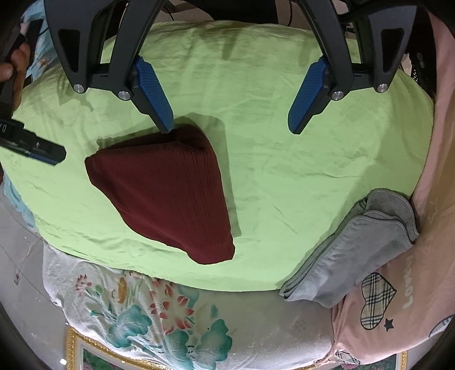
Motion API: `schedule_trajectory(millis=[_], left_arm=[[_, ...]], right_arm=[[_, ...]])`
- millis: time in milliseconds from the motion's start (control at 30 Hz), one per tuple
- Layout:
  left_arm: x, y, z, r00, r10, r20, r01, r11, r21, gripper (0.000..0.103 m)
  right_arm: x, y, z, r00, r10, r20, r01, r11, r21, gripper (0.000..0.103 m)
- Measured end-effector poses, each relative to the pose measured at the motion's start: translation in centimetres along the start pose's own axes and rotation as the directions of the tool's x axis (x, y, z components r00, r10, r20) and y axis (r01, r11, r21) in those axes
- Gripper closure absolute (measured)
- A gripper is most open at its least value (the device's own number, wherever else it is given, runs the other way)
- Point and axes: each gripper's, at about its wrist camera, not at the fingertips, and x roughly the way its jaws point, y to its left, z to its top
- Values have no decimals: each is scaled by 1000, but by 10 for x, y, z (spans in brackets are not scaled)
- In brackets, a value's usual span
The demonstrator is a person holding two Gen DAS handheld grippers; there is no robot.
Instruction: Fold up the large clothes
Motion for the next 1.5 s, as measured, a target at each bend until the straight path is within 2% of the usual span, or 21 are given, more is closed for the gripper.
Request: schedule_trajectory(millis=[133, 400, 600, 733, 833, 933, 1033, 1267, 1500], left_arm=[[-11, 0, -3, 1000, 5, 3, -5, 1000, 19, 20], [-31, -13, -11, 997, 71, 14, -72, 993, 98, 18], [-15, -20, -15, 996, 66, 60, -71, 994, 89, 18], [7, -35, -13, 998, 62, 0, -61, 980, 190, 18], [10, -38, -11, 996, 84, 14, -85, 978, 191, 18], [22, -37, -7, 993, 115, -37, -106, 976, 191, 17], [24, -35, 0, 992, 113, -55, -102, 980, 173, 17], [11, -31, 18, 994, 109, -5, -107, 981, 160, 17], [0, -35, 19, 993, 114, 17, -115, 978, 175, 17]], right_arm=[[-9, 4, 5, 1000, 26, 4, -26, 999, -24, 26], [-24, 15, -6, 999, -15, -34, 10, 993, -120, 23], [-17, 12, -15, 999, -31, -36, 27, 994, -110, 23], [-4, 11, -18, 998, -51, -42, 47, 994, -100, 22], [6, 10, -21, 995, -77, -61, 69, 991, -118, 22], [12, 8, -21, 994, -73, -80, 64, 991, -114, 22], [13, 8, -17, 994, -75, -81, 65, 992, -110, 22], [6, 14, -1, 995, -78, -62, 69, 987, -144, 22], [2, 24, 8, 995, -77, -56, 64, 977, -202, 22]])
